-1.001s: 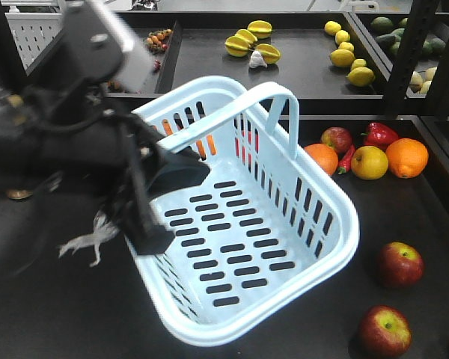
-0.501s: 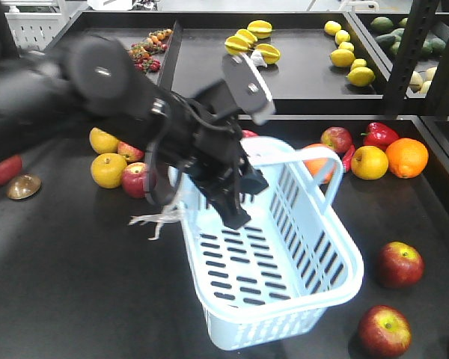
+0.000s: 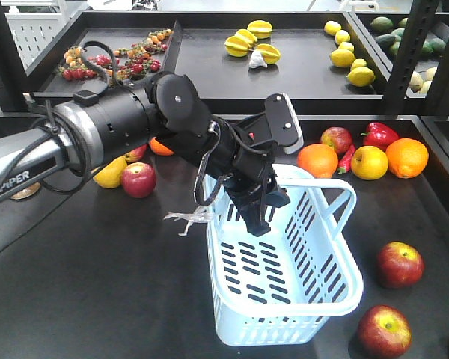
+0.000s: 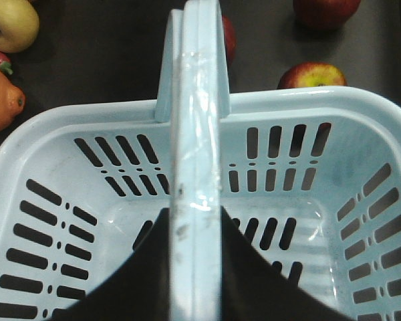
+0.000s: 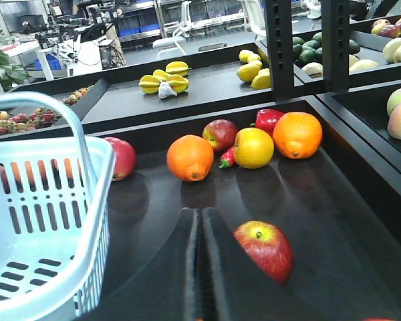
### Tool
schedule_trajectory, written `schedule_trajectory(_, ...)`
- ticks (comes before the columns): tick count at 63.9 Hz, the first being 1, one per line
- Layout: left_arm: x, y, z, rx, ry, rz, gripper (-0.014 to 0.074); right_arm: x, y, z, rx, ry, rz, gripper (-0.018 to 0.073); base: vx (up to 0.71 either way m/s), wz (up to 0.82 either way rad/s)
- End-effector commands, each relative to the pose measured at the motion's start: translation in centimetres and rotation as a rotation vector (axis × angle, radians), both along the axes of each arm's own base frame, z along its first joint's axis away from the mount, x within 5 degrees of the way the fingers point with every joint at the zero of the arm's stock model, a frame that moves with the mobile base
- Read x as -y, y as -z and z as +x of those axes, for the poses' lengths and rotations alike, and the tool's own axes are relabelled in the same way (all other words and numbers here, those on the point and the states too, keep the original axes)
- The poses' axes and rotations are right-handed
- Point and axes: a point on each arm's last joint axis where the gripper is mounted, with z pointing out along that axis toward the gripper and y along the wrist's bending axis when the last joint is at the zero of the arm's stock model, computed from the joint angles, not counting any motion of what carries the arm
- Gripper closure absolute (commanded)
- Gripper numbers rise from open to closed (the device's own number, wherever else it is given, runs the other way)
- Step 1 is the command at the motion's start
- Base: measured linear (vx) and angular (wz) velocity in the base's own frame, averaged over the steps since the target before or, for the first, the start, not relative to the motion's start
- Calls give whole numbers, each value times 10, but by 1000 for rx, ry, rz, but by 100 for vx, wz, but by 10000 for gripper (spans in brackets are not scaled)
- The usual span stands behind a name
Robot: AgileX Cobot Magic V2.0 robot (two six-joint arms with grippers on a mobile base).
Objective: Pick three apples into basket with both arms
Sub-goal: 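Swing the basket over the table and lower it with the left gripper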
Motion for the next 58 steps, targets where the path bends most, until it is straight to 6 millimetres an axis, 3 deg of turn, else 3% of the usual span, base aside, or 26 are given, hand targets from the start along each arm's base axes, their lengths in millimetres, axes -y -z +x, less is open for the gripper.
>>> schedule_trajectory(1,-1,-40,-2,116,-15,-111,603,-1,-5,0,72,-6,-16,564,0,0)
schedule_trajectory(31,-40,-36,25,77,-89,-64,603,-1,-5,0,72,-6,-16,564,0,0)
schedule_trajectory(58,-40,-30,28,90,-42,-63,603,-1,-5,0,72,-6,-16,564,0,0)
